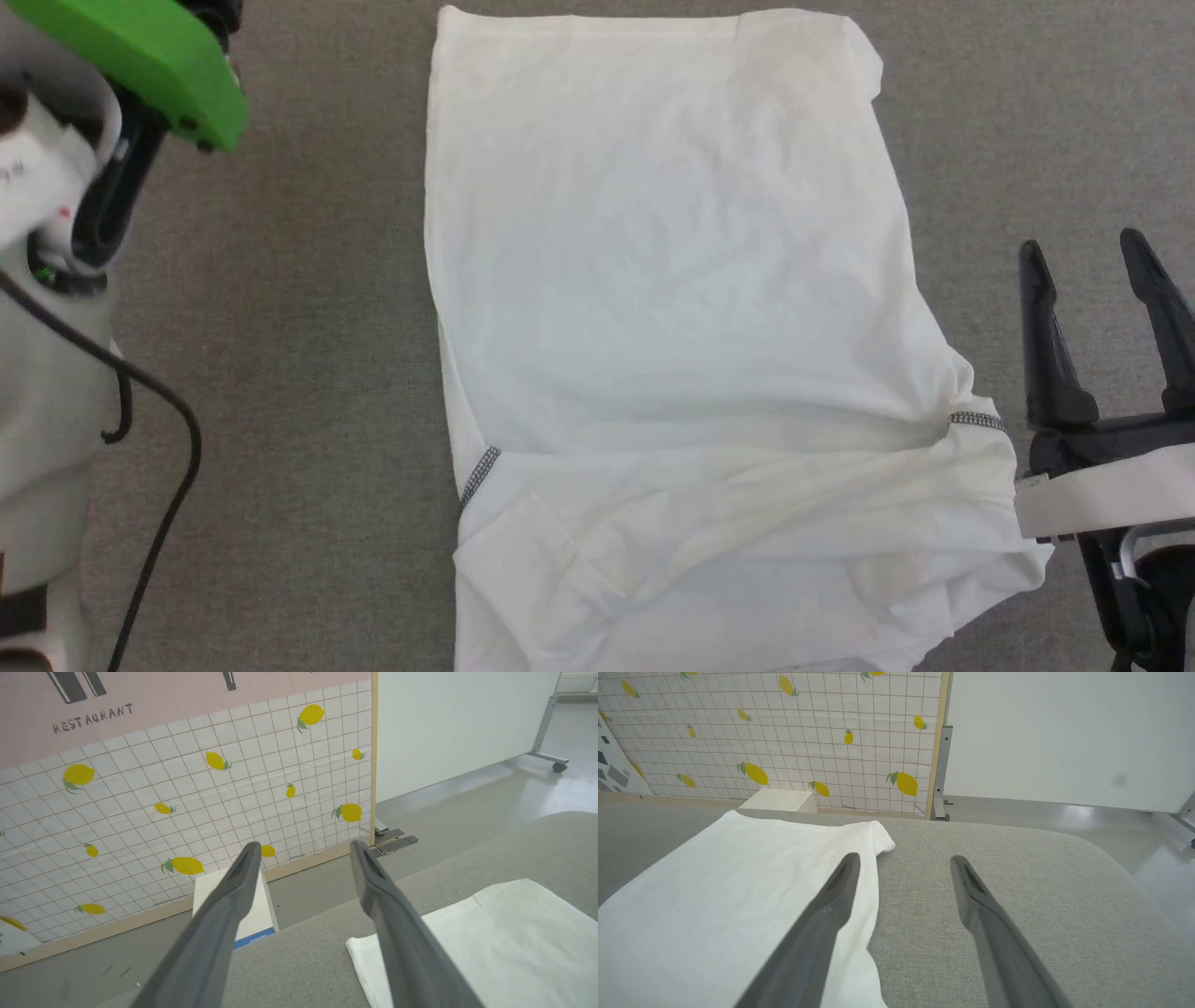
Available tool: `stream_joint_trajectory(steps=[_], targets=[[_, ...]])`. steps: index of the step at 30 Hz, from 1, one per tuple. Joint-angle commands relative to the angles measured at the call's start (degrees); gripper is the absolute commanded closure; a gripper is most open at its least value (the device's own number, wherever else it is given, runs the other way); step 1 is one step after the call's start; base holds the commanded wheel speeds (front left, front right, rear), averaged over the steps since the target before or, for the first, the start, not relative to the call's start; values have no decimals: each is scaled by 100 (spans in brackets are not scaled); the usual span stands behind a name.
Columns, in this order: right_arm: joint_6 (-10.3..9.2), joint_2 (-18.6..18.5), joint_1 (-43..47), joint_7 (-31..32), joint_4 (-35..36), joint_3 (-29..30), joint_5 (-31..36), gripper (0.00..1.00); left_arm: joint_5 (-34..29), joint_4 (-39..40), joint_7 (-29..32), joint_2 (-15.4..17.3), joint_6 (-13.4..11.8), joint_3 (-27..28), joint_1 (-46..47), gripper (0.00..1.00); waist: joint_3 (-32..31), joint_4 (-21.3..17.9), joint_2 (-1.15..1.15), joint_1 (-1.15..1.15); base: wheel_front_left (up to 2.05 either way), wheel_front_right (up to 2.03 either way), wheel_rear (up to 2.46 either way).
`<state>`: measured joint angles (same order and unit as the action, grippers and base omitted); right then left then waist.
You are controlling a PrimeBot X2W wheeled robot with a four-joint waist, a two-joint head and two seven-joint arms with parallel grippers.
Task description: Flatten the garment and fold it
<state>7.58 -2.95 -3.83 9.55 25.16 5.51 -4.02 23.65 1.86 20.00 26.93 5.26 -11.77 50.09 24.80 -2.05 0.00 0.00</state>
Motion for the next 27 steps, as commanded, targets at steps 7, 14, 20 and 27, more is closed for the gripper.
stream_joint_trajectory(steps=[7, 14, 20, 27], targets=[[-9, 7, -312, -136, 17, -194, -25, 0, 222, -1019, 614, 156, 180, -498, 1049, 0, 1282, -514, 0, 0, 0, 0, 0], [-9, 7, -498, -203, 34, -299, 41, 0, 442, -1542, 911, 472, 216, -868, 1360, 0, 1648, -770, 0, 0, 0, 0, 0], [-9, 7, -477, -225, 15, -247, -1, 0, 710, -1716, 1047, 579, 221, -1042, 1393, 0, 1783, -844, 0, 0, 0, 0, 0], [-9, 7, -510, -265, -44, -272, -53, 0, 846, -1843, 1410, 731, 221, -1195, 1333, 77, 1855, -913, 0, 0, 0, 0, 0]])
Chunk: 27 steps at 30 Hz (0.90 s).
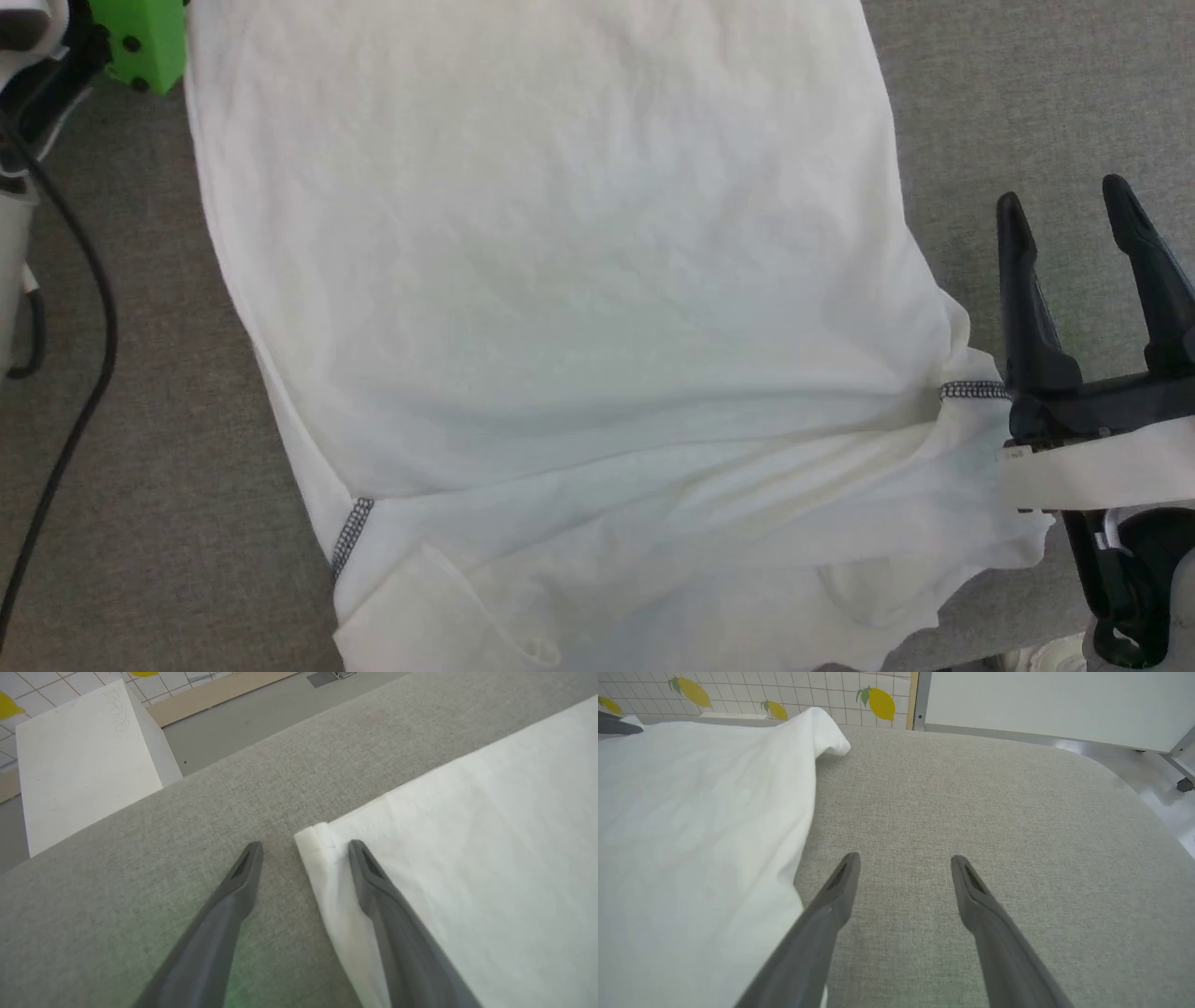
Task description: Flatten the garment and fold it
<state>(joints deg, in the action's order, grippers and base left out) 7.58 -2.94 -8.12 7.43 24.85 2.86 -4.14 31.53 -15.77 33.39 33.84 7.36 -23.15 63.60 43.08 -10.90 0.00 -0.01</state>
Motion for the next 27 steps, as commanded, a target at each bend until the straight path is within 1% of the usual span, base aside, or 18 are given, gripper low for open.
stream_joint_trajectory(steps=[1, 5, 7, 10, 14, 19, 23, 25, 27], targets=[[-9, 6, -89, -53, -17, 3, -49, 0, 128, -87, 176, 48, 12, -95, -57, 100, 30, -31, 0, 1, 0, 0, 0], [-9, 6, -100, -31, -20, 96, -25, 0, 355, 37, 342, 89, 12, -173, -158, 100, -17, 3, 0, 1, 0, 0, 0], [-9, 6, -104, -17, -16, 150, -2, 0, 383, 112, 182, 71, -26, -102, -170, 100, -93, 53, 0, 1, 0, 0, 0], [-9, 6, -105, 4, -18, 191, 30, 0, 352, 125, -186, -1, -192, 29, -226, 100, -286, 183, 0, 1, 0, 0, 0], [-9, 6, -66, 98, -12, 217, 107, 0, 504, 21, -439, -111, -337, 181, -438, 100, -599, 415, 0, 1, 0, 0, 0], [-9, 6, -63, 313, 54, 200, 274, 0, 657, -36, -635, -120, -346, 248, -837, 100, -915, 719, 0, 1, 0, 0, 0], [-9, -46, -462, 701, 120, 0, 349, 0, 786, 19, -735, -163, -328, 267, -1084, 100, -1024, 921, 0, 1, 0, 0, 0], [-9, -194, -878, 1014, 90, -89, 202, 0, 822, 67, -758, -185, -317, 252, -1153, 100, -1030, 1002, 0, 1, 0, 0, 0], [-9, -422, -1427, 1341, -1, -148, 48, 0, 853, 106, -782, -231, -310, 235, -1178, 100, -1014, 1088, 0, 1, 0, 0, 0]])
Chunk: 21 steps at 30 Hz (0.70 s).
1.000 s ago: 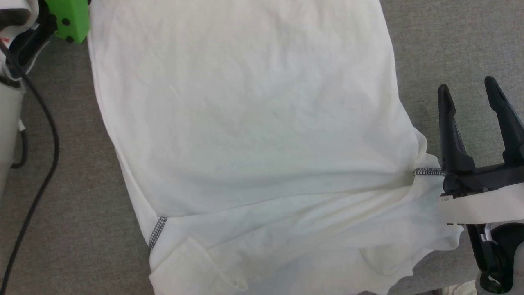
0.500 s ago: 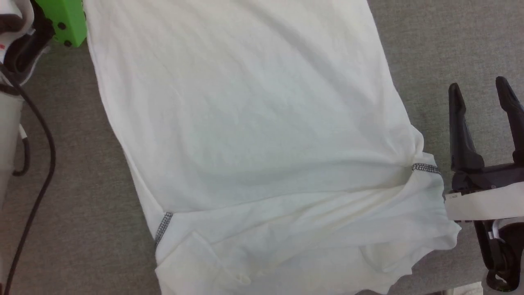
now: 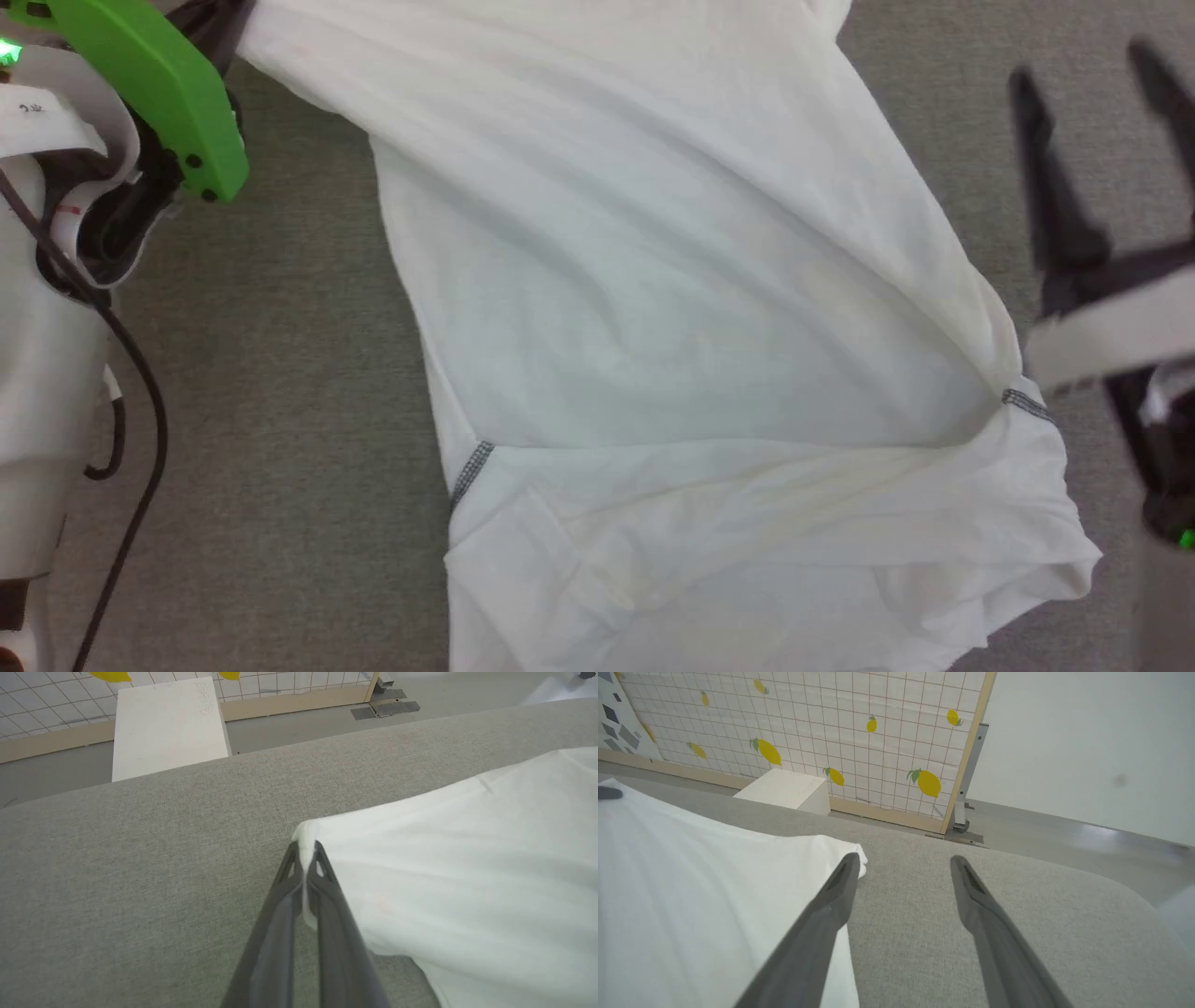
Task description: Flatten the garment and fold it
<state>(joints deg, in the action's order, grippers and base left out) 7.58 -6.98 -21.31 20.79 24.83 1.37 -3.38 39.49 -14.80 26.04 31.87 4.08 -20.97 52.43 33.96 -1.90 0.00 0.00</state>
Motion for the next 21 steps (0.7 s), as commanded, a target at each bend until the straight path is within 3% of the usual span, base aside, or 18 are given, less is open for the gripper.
stream_joint_trajectory(steps=[1, 8, 11, 21], targets=[[-9, -155, -420, 195, -91, -47, -101, 0, 70, 25, -62, -62, 21, 7, -61, 100, -85, 232, 0, 0, 0, 0, 0], [-9, -669, -2262, 1372, -1241, -401, -539, 0, 109, 45, -151, -219, 48, -61, 46, 100, 89, 457, 0, 0, 0, 0, 0], [-9, -660, -2798, 1780, -1866, -384, -590, 0, 119, 15, -205, -297, 74, -103, 125, 100, 189, 570, 0, 0, 0, 0, 0], [-9, -718, -3241, 2443, -3071, -716, -596, 0, 165, -133, -400, -419, 168, -209, 263, 100, 373, 878, 0, 0, 0, 0, 0]])
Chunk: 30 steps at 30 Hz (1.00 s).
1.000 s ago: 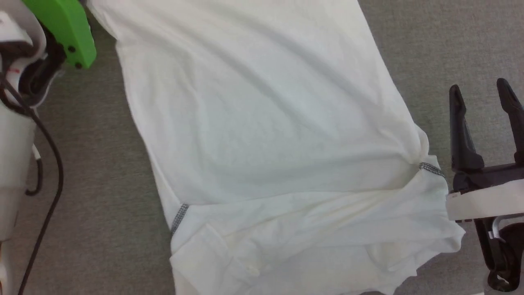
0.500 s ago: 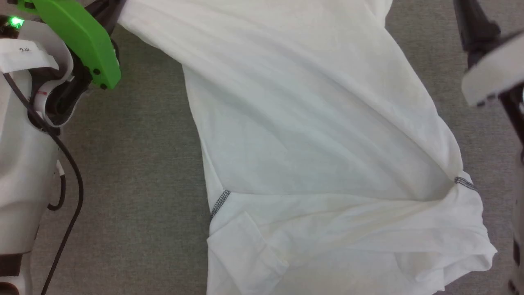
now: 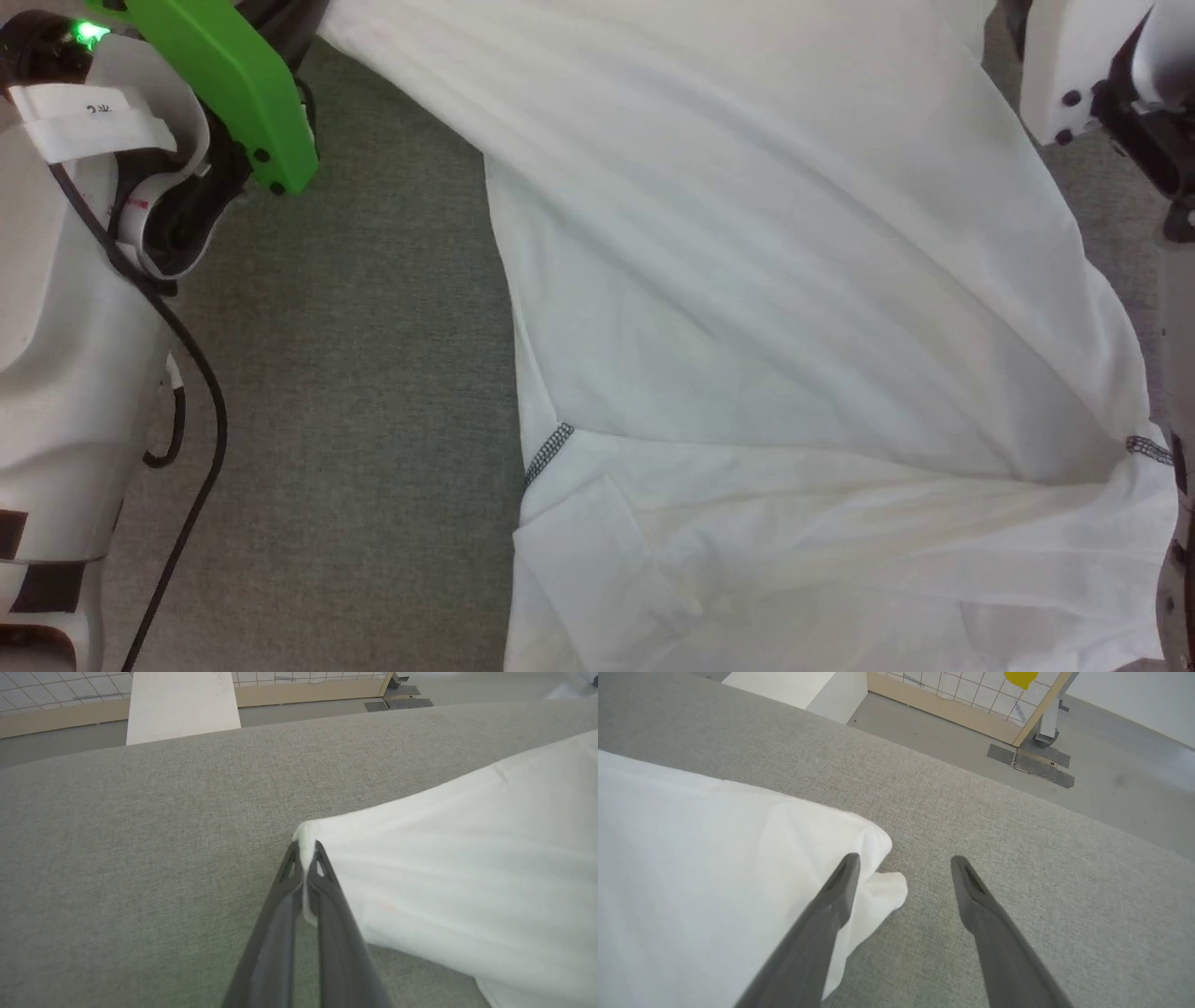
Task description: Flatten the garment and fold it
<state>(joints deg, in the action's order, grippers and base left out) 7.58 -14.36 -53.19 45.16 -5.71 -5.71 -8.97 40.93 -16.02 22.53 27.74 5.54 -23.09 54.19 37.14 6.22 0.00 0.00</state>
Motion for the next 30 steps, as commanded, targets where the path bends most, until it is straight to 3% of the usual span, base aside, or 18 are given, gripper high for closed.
stream_joint_trajectory(steps=[1, 10, 12, 14, 15, 22, 30], targets=[[-9, 15, -51, 28, -75, -24, -50, 0, 25, -23, -62, -18, 28, -9, 100, 100, 68, 87, 0, 0, 0, 0, 0], [-9, -65, -94, 23, -463, -248, -114, 2, 37, -132, -138, -130, 60, -113, 237, 100, 194, 182, 0, 0, 0, 0, 0], [-9, -54, -104, 53, -563, -275, -149, 55, 40, -160, -153, -150, 68, -138, 266, 100, 211, 190, 0, 0, 0, 0, 0], [-9, -31, -110, 102, -659, -256, -134, 90, 46, -191, -164, -160, 76, -159, 287, 100, 218, 192, 0, 0, 0, 0, 0], [-9, -20, -110, 137, -706, -256, -117, 100, 49, -208, -171, -163, 79, -169, 296, 100, 218, 192, 0, 0, 0, 0, 0], [-9, 30, -139, 45, -766, -114, 40, 100, 58, -317, -256, -146, 94, -187, 342, 100, 186, 168, 0, 0, 0, 0, 0], [-9, -11, -402, -791, -688, 124, 240, 100, -27, -434, -894, -173, 21, 12, 474, 100, -139, 63, 0, 0, 0, 0, 0]])
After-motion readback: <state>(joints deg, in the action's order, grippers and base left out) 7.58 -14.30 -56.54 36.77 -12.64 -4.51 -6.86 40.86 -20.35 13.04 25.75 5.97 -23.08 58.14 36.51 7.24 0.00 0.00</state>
